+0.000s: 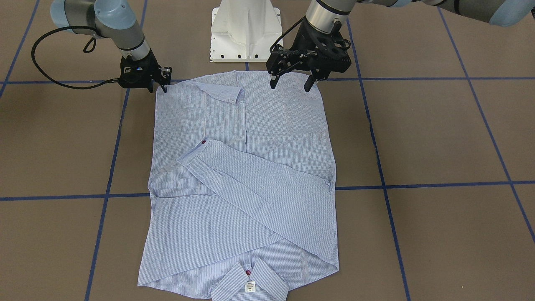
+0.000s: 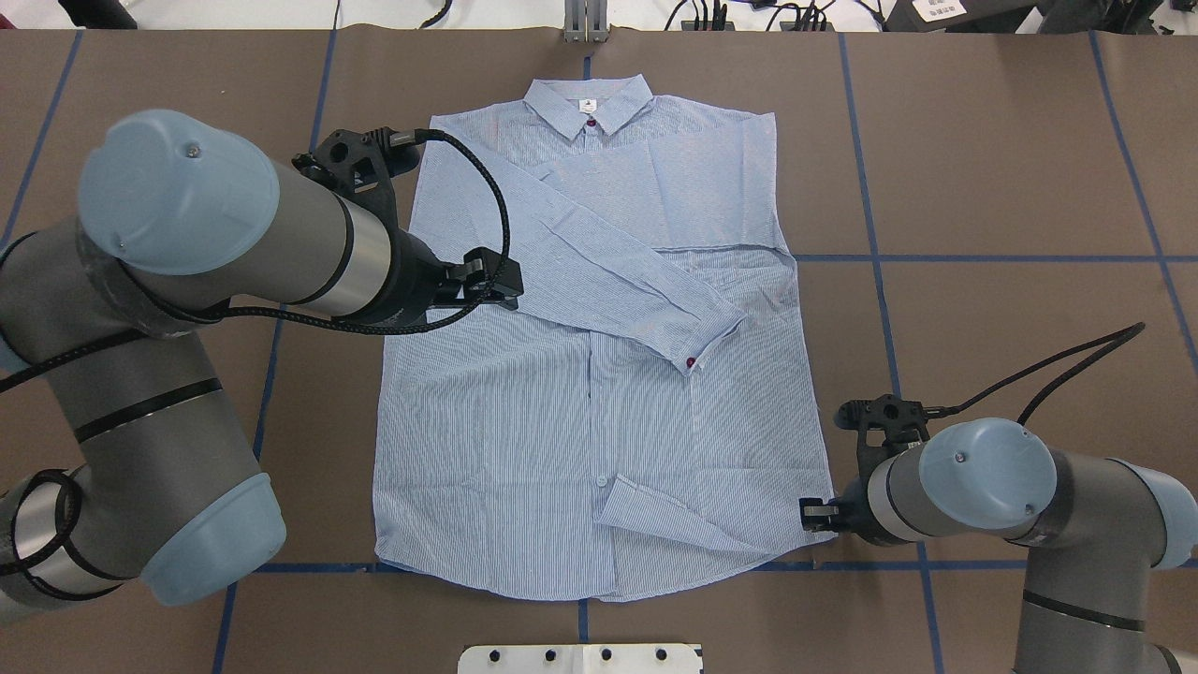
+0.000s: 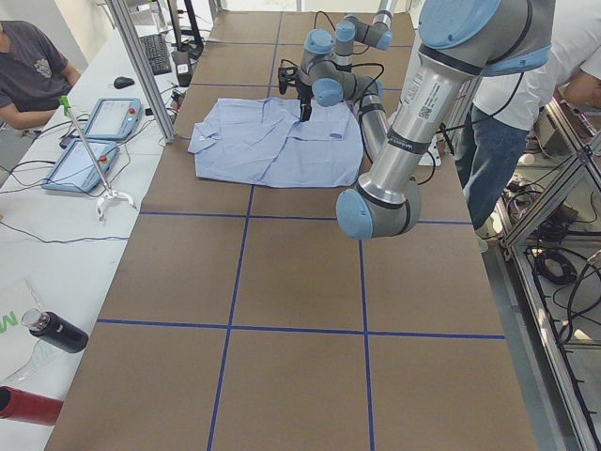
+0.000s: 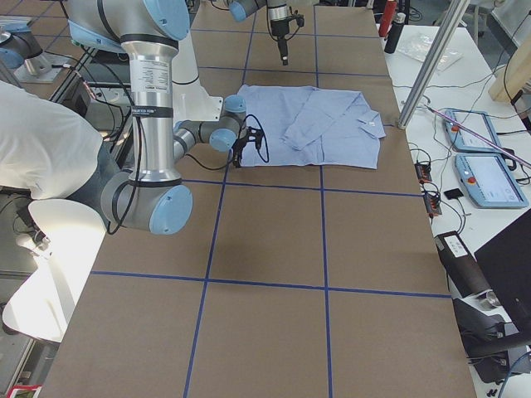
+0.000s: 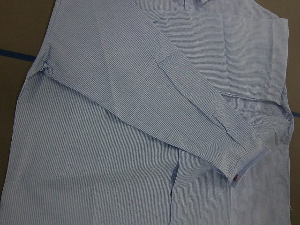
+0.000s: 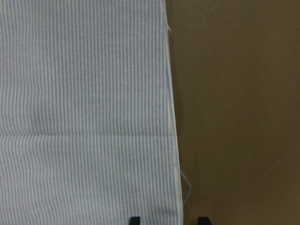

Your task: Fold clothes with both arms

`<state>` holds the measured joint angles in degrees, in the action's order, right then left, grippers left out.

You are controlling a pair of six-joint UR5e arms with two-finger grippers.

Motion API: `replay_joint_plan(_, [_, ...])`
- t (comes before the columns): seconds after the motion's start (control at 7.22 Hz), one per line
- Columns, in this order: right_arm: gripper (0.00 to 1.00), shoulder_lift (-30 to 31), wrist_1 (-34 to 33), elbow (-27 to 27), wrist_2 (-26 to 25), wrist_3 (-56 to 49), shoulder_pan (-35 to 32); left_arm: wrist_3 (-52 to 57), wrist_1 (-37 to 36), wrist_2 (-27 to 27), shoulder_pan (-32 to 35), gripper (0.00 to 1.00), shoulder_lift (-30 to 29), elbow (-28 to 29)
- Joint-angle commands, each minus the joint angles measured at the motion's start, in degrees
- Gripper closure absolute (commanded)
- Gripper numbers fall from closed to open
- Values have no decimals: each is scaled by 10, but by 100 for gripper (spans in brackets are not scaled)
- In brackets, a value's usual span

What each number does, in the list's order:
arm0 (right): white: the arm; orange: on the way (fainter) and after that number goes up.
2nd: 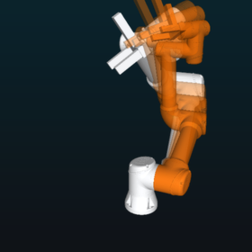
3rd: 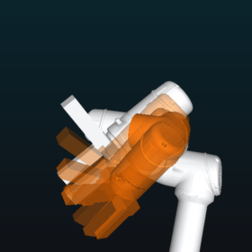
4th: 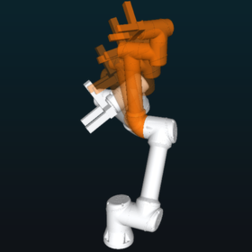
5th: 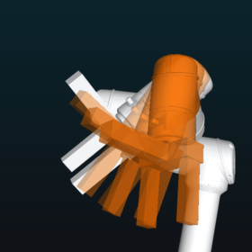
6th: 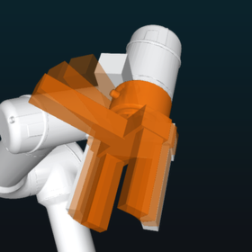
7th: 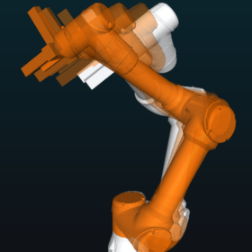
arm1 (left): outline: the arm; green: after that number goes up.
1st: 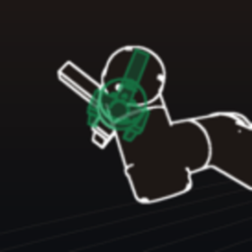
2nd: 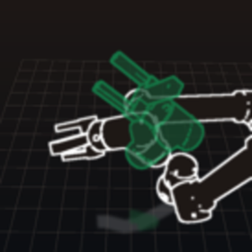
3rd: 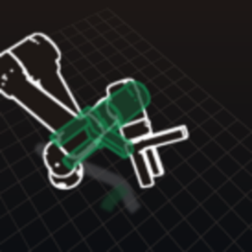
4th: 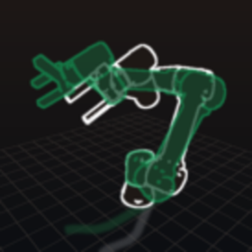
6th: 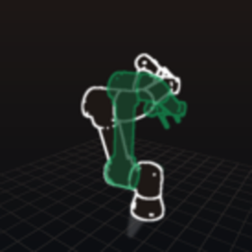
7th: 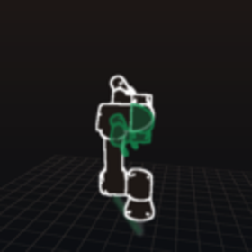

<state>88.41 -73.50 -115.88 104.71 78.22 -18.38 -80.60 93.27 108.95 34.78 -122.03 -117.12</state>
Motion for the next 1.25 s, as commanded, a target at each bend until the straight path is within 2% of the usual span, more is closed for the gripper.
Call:
replay_joint_plan(0.0, [49,-1,-5,-1,3,0,1,0,-2,-1,5,1,1,-2])
replay_joint_plan(0.55, [49,-1,-6,5,30,0,5,0,-4,0,8,1,1,-2])
replay_joint_plan(1.11, [58,-2,-6,6,34,0,7,0,-4,0,9,1,1,-3])
